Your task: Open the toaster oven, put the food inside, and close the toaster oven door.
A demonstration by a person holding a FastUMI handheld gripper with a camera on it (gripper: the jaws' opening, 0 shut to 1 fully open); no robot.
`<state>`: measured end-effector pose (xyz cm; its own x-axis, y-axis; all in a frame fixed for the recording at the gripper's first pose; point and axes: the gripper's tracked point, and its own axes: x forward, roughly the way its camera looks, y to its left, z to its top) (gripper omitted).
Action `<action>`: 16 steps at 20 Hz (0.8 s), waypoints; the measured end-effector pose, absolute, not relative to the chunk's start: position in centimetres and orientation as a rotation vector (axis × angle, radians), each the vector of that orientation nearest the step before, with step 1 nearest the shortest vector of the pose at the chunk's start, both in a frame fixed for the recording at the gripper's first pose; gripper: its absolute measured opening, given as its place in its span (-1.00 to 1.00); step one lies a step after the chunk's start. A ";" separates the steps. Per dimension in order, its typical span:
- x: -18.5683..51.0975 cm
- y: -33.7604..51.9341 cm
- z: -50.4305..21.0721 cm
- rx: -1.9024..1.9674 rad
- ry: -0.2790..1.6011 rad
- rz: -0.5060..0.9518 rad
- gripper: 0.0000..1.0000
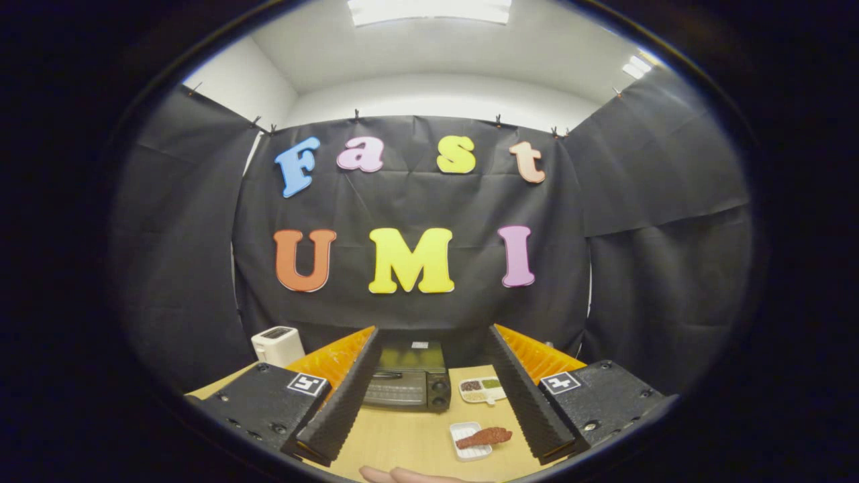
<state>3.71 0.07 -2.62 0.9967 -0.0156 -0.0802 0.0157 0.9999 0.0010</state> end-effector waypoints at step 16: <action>22.8 9.7 -15.0 -0.072 0.335 0.031 1.00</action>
